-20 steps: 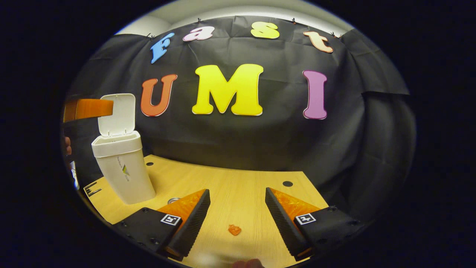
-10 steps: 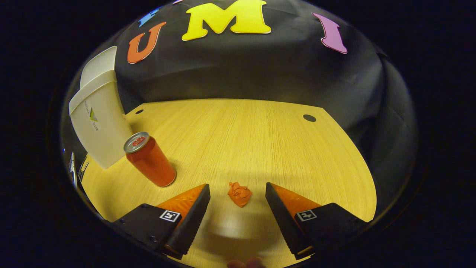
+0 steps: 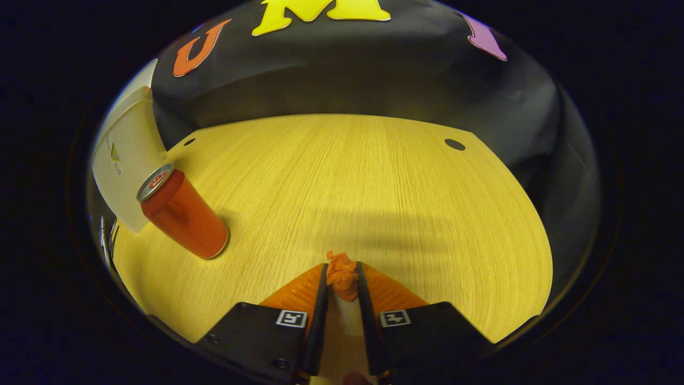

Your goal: Press the lid of the desktop garbage bin to open it, pick up the crumpled paper on the desktop and throw it into the bin, then pick up the pop can on the desktop and drop it into the bin, and finally close the garbage bin lid.

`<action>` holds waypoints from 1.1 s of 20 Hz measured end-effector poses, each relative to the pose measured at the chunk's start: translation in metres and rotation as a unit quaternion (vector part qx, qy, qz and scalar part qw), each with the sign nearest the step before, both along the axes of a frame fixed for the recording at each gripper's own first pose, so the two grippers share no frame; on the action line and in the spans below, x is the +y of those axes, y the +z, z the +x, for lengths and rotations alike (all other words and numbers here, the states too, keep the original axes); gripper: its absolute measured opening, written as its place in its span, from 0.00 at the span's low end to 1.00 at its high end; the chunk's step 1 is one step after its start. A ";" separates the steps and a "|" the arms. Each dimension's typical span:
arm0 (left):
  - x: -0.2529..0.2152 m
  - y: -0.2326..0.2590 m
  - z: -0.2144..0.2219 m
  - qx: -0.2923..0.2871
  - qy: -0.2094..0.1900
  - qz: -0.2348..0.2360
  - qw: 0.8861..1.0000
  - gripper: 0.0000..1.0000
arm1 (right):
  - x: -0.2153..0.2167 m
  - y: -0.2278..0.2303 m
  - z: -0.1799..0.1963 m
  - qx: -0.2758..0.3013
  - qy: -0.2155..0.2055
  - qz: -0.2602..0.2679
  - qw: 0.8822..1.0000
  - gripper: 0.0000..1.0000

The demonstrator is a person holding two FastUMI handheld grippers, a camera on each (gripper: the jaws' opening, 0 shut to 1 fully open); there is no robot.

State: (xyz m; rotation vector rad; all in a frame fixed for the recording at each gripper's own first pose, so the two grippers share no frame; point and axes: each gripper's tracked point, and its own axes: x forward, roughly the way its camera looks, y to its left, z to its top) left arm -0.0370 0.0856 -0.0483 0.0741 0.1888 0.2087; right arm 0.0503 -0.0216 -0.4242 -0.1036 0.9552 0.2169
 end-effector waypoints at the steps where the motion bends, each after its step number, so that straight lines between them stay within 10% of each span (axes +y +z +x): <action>1: 0.001 0.002 -0.001 -0.002 0.000 0.000 1.000 0.96 | 0.000 -0.001 0.000 0.002 -0.004 -0.005 1.000 0.34; 5: 0.002 0.002 -0.002 -0.003 -0.002 -0.002 1.000 0.96 | 0.007 0.007 -0.002 0.008 -0.005 0.015 1.000 0.08; 12: -0.001 -0.001 -0.005 -0.009 -0.025 -0.020 0.999 0.96 | 0.013 0.121 0.032 -0.080 -0.041 0.055 0.994 0.08; 22: 0.022 -0.010 -0.014 -0.008 -0.018 -0.008 1.000 0.96 | 0.131 0.311 0.085 -0.241 0.054 0.130 0.960 0.08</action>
